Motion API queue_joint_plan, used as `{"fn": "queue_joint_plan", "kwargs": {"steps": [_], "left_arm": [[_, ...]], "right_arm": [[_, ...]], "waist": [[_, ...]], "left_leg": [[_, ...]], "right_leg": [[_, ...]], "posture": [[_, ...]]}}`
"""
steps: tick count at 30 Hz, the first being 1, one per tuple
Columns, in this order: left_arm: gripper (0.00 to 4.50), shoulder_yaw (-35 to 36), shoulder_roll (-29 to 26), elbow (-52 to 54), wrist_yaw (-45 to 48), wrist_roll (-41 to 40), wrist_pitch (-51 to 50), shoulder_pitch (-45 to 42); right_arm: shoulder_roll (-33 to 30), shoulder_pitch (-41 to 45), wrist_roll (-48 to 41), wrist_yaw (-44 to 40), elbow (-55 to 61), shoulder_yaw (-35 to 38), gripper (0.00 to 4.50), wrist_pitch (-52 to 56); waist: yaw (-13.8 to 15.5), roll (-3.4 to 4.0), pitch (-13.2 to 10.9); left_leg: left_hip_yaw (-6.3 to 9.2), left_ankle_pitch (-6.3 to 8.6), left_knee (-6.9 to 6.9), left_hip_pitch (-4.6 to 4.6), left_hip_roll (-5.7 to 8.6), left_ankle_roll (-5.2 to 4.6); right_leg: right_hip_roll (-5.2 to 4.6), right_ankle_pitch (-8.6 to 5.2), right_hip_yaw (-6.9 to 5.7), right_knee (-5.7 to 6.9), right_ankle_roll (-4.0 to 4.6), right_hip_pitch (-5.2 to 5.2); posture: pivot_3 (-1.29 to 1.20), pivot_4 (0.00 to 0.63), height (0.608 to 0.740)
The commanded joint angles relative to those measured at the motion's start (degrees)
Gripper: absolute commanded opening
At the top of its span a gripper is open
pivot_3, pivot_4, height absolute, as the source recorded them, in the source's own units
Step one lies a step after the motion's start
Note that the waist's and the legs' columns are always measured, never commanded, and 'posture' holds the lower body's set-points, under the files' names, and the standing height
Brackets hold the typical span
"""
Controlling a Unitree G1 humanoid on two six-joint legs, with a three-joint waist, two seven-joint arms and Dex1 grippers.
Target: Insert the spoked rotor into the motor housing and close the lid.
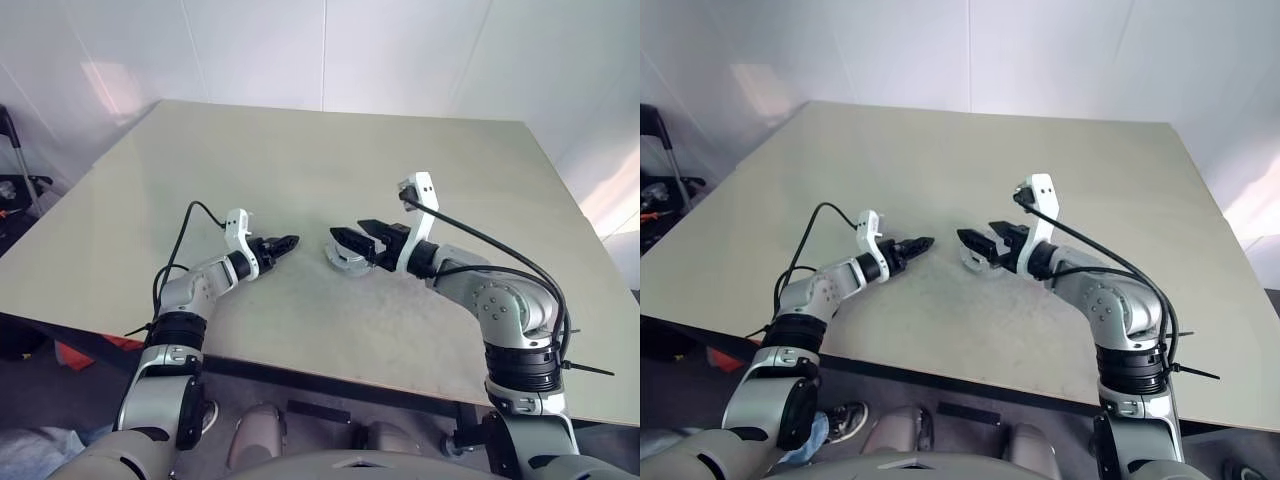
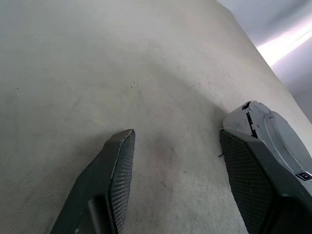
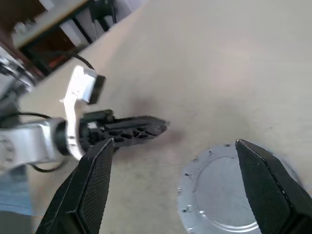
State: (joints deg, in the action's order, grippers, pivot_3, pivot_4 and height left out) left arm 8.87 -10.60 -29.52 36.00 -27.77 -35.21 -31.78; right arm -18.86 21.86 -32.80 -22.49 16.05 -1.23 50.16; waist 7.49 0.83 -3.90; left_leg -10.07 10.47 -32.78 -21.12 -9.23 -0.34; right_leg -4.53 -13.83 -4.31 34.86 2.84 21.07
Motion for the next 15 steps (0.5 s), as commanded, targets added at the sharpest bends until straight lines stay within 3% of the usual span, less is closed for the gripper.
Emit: {"fn": "queue_joint_plan", "kwargs": {"steps": [1,15], "left_arm": [[2.94,0.5,-0.4,0.3,-0.1,0.4,0.9,-1.0],[2.94,0.9,-0.6,1.8,-0.6,0.0,0.9,-0.1]], "right_arm": [[-1.0,0.8,8.0,-2.0,-2.8,-4.7,4.47,-10.8],[1.1,0.9,18.3,-7.0,-15.1,-9.5,4.47,-22.1]], "waist": [[-0.1,0.00,0.0],[-0.4,-0.01,0.0]], "left_leg": [[0.00,0.00,0.00,0.01,0.00,0.00],[-0.02,0.23,-0.33,-0.12,-0.05,-0.41]], "right_leg": [[0.00,0.00,0.00,0.00,0.00,0.00],[0.02,0.08,0.00,0.02,0.18,-0.01]], "posture": [[0.00,0.000,0.740],[0.00,0.000,0.740]]}}
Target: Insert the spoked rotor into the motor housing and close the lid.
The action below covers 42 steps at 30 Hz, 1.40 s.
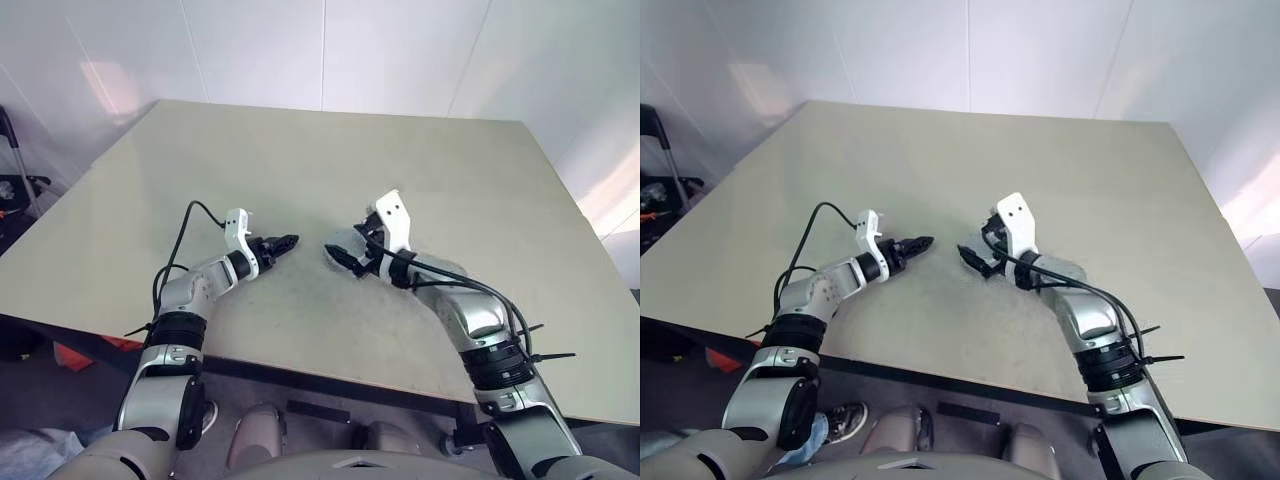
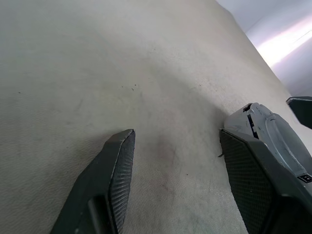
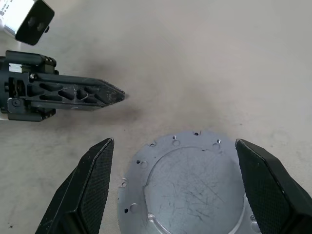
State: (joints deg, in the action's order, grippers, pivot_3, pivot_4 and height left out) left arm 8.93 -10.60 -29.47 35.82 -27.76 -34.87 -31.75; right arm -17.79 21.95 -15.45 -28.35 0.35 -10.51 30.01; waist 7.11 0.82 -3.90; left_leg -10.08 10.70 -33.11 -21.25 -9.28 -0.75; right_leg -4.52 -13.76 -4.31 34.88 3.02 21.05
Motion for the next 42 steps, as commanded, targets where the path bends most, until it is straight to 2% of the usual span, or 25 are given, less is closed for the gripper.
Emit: {"fn": "queue_joint_plan", "kwargs": {"steps": [1,13,22,25,27,42], "left_arm": [[2.94,0.9,-0.6,1.9,-0.5,0.0,0.5,0.0],[2.94,0.8,-0.5,2.4,-0.8,-0.1,0.2,0.3],[2.94,0.7,-0.2,3.2,-1.1,-0.3,-0.1,0.9],[2.94,0.8,-0.1,3.4,-1.3,-0.4,-0.1,1.1],[2.94,0.8,-0.1,3.4,-1.4,-0.4,0.0,1.2],[2.94,0.9,-0.1,2.7,-1.4,-0.2,0.4,1.4]], "right_arm": [[-0.1,0.6,1.4,-1.6,0.4,-0.5,4.47,-2.0],[0.6,-0.2,6.9,-2.1,-5.7,-1.3,4.47,-6.0],[0.8,-0.3,6.9,-2.9,-6.0,-0.7,4.47,-5.5],[1.0,0.0,7.1,-2.6,-6.7,-0.3,3.89,-4.9],[1.2,0.4,6.8,-2.7,-6.6,0.3,3.22,-4.5],[1.8,2.7,7.0,-1.8,-4.6,1.8,3.20,-4.2]], "waist": [[0.0,0.00,0.0],[-0.1,-0.05,0.0],[-0.1,-0.10,0.1],[-0.1,-0.12,0.1],[-0.1,-0.16,0.1],[-0.1,-0.17,0.1]], "left_leg": [[0.00,0.00,-0.01,0.00,0.00,-0.01],[0.00,0.02,-0.05,0.13,-0.03,-0.04],[-0.01,0.03,-0.07,0.16,-0.04,-0.06],[-0.01,0.03,-0.07,0.16,-0.04,-0.06],[-0.01,0.03,-0.07,0.17,-0.04,-0.07],[-0.01,0.03,-0.08,0.15,-0.04,-0.07]], "right_leg": [[0.00,0.00,0.00,0.00,0.00,0.00],[0.01,0.00,0.00,0.02,0.02,-0.12],[0.01,0.01,0.00,0.03,0.02,-0.15],[0.01,0.00,0.00,0.03,0.02,-0.15],[0.01,0.00,0.00,0.03,0.02,-0.16],[0.01,0.01,0.00,0.03,0.03,-0.15]], "posture": [[0.00,0.000,0.740],[0.00,0.000,0.740],[0.00,0.000,0.740],[0.00,0.000,0.740],[0.00,0.000,0.740],[0.00,0.000,0.740]]}}
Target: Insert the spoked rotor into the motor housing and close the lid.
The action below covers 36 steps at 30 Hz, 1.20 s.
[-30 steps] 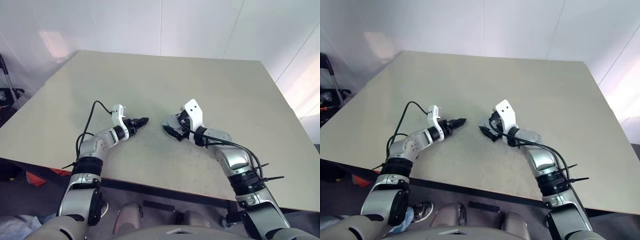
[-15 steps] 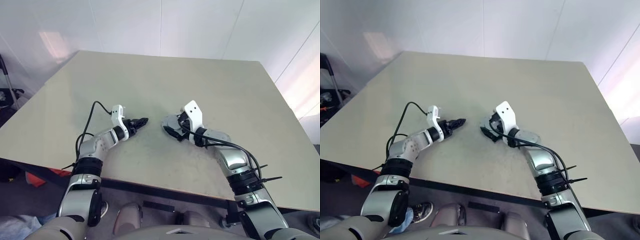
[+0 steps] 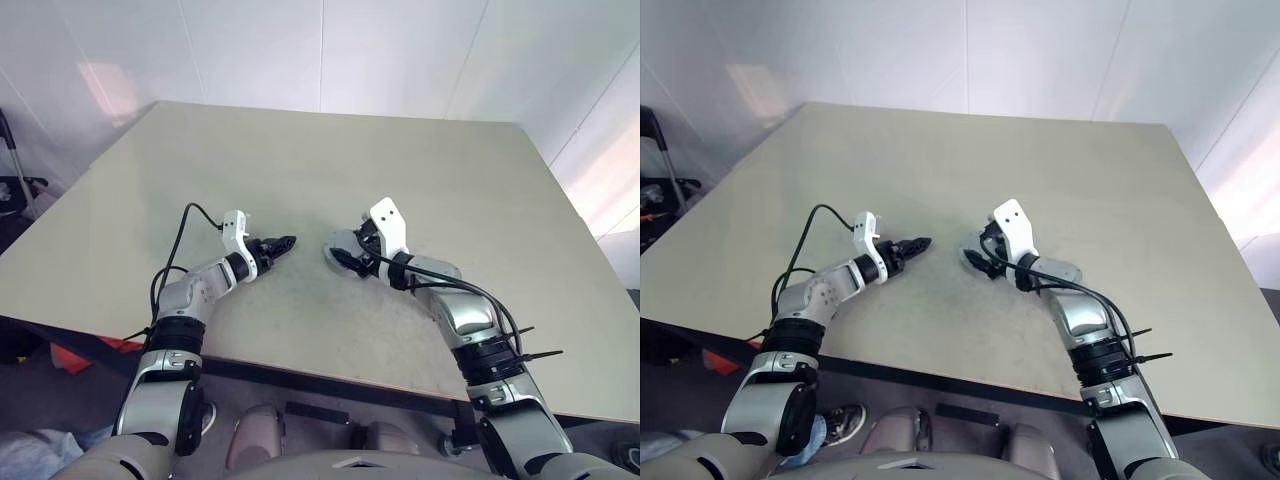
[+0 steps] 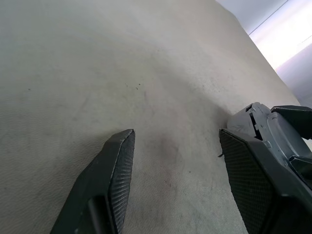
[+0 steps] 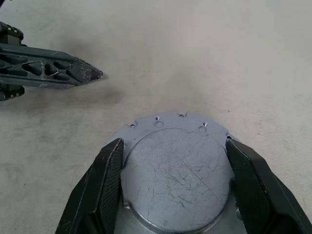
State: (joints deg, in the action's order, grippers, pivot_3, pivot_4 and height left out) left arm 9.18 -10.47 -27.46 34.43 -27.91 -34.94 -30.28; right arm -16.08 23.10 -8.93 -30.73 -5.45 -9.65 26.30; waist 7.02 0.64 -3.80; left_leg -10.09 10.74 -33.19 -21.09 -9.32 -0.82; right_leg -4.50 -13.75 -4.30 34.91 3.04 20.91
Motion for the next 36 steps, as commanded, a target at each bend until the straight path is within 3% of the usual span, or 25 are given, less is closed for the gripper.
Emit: {"fn": "queue_joint_plan", "kwargs": {"steps": [1,21,26,36], "left_arm": [[2.94,0.7,-0.3,0.6,0.0,0.0,0.5,-0.1],[2.94,0.8,-0.7,0.4,0.2,0.1,0.5,-0.3],[2.94,0.7,-0.7,0.3,0.3,0.2,0.6,-0.4],[2.94,0.7,-0.8,0.8,0.1,0.1,0.3,-0.1]], "right_arm": [[0.1,1.6,0.6,0.6,1.1,0.9,3.20,-0.7],[0.6,1.7,3.7,1.6,-2.9,-0.2,3.20,-4.8],[-1.7,0.7,7.3,1.3,-5.7,-2.7,3.20,-6.0],[-3.6,0.3,6.2,-1.2,-6.4,-2.7,3.20,-3.3]], "waist": [[0.0,0.00,0.0],[-0.1,0.00,0.0],[-0.1,-0.02,0.0],[0.2,-0.16,0.1]], "left_leg": [[0.00,0.00,0.00,0.00,0.00,0.00],[0.00,-0.02,-0.01,0.01,-0.01,-0.02],[0.00,-0.02,-0.01,0.05,-0.01,-0.02],[0.00,0.00,-0.02,0.15,0.00,-0.06]], "right_leg": [[0.00,0.00,0.00,0.00,0.00,0.00],[0.00,0.04,0.00,0.04,0.06,0.01],[0.00,0.04,0.00,0.04,0.06,-0.02],[-0.01,0.04,0.00,0.00,0.05,-0.19]], "posture": [[0.00,0.000,0.740],[0.00,0.000,0.740],[0.00,0.000,0.740],[0.00,0.000,0.740]]}}
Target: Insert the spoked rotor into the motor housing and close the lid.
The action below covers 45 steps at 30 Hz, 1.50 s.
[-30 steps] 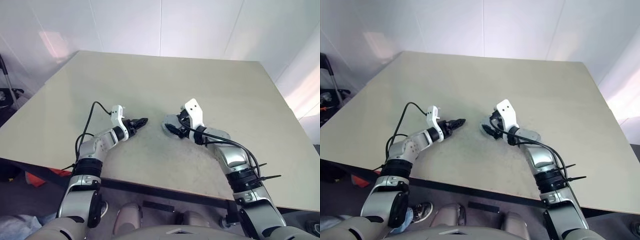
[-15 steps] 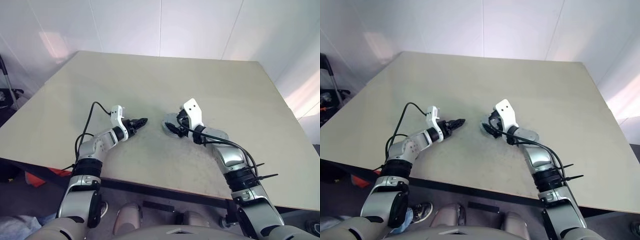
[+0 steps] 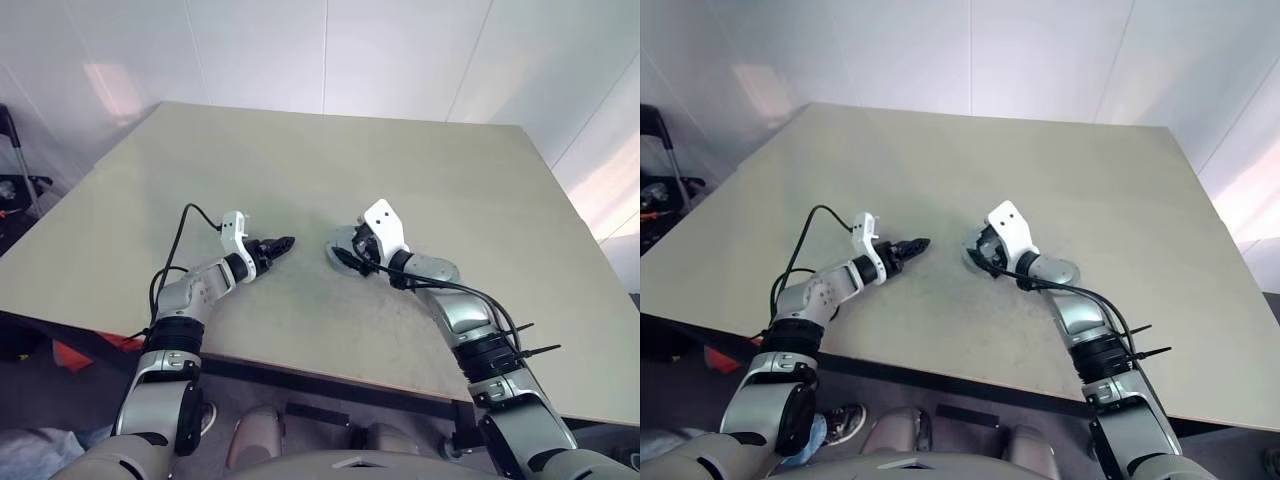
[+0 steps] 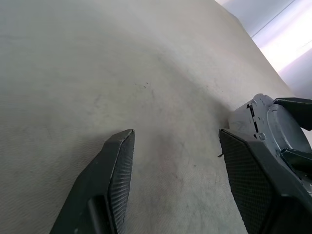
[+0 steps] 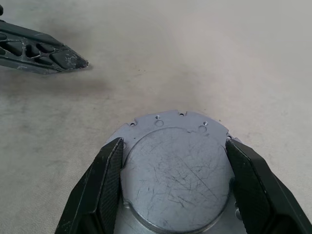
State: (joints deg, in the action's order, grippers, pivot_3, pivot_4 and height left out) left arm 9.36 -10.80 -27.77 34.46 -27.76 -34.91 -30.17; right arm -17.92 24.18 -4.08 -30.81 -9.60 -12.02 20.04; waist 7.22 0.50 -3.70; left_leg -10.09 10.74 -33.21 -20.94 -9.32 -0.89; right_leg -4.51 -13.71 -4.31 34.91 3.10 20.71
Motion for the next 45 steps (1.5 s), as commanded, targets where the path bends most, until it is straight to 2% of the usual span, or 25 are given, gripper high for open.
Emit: {"fn": "queue_joint_plan", "kwargs": {"steps": [1,10,17,24,28,31,35,39,45], "left_arm": [[2.94,0.5,-0.4,1.2,0.0,-0.1,0.2,-0.2],[2.94,1.1,1.0,3.8,-0.1,-2.5,-3.6,-0.7],[2.94,2.5,3.6,4.5,-1.6,-5.7,-6.8,-3.9],[2.94,6.2,7.9,-7.6,-3.4,-7.6,-7.1,-14.1],[2.08,5.7,9.1,-16.3,-1.4,-6.1,-6.1,-19.6],[1.04,4.9,9.5,-23.3,-0.3,-4.4,-7.6,-22.3],[1.04,3.2,9.2,-30.5,-0.3,-1.0,-9.2,-23.2],[1.04,3.5,8.9,-31.7,2.0,-1.2,-12.5,-23.0],[1.04,2.8,8.4,-32.1,1.7,0.4,-12.8,-21.8]], "right_arm": [[-1.8,-0.9,0.9,-1.9,-2.0,-0.4,3.20,3.8],[-0.8,-0.6,-1.4,-3.6,-3.8,0.5,3.20,12.0],[-2.0,-0.9,0.5,-3.8,-5.2,-1.3,3.20,12.7],[-2.5,-0.6,0.8,-3.6,-5.3,-1.4,3.20,12.2],[-2.5,-0.3,0.9,-3.4,-5.3,-1.6,3.20,11.9],[-2.5,-0.3,1.0,-2.8,-4.9,-1.4,3.20,12.0],[-2.7,-0.7,0.9,-2.4,-4.0,-1.1,3.20,12.2],[-2.9,-0.8,0.8,-2.0,-3.8,-1.0,3.20,12.2],[-2.5,0.4,0.7,-1.2,-4.6,-0.3,3.20,12.0]], "waist": [[0.0,-0.02,0.0],[0.1,-0.21,0.2],[0.2,-0.38,0.3],[0.4,-0.38,0.3],[0.3,-0.38,0.3],[0.3,-0.38,0.3],[0.4,-0.40,0.3],[0.6,-0.33,0.4],[0.6,-0.30,0.4]], "left_leg": [[0.00,0.00,0.00,0.00,0.00,0.00],[0.01,0.03,0.00,-0.02,0.00,-0.05],[0.01,0.04,0.00,0.24,0.00,-0.06],[0.01,0.13,0.00,0.45,0.03,-0.20],[0.01,0.13,0.03,0.50,0.04,-0.19],[0.01,0.15,0.04,0.50,0.04,-0.23],[0.01,0.18,0.07,0.57,0.05,-0.28],[0.01,0.22,0.19,0.94,0.10,-0.34],[0.02,0.29,0.24,1.22,0.19,-0.43]], "right_leg": [[0.00,0.00,0.00,-0.01,0.00,0.00],[0.00,-0.01,-0.01,-0.09,0.00,-0.04],[0.00,-0.01,-0.02,-0.15,-0.01,-0.31],[-0.02,-0.03,-0.01,-0.21,-0.04,-0.52],[-0.01,-0.06,-0.01,-0.22,-0.09,-0.54],[-0.02,-0.07,-0.01,-0.25,-0.11,-0.55],[-0.03,-0.09,0.00,-0.27,-0.13,-0.62],[-0.08,-0.31,-0.01,-0.35,-0.48,-0.98],[-0.16,-0.32,-0.01,-0.45,-0.50,-1.35]], "posture": [[0.00,0.000,0.740],[0.00,0.000,0.740],[0.00,0.000,0.740],[0.00,0.000,0.740],[0.00,0.000,0.740],[0.00,0.000,0.740],[0.00,0.000,0.740],[0.00,0.000,0.740],[0.00,0.000,0.740]]}}
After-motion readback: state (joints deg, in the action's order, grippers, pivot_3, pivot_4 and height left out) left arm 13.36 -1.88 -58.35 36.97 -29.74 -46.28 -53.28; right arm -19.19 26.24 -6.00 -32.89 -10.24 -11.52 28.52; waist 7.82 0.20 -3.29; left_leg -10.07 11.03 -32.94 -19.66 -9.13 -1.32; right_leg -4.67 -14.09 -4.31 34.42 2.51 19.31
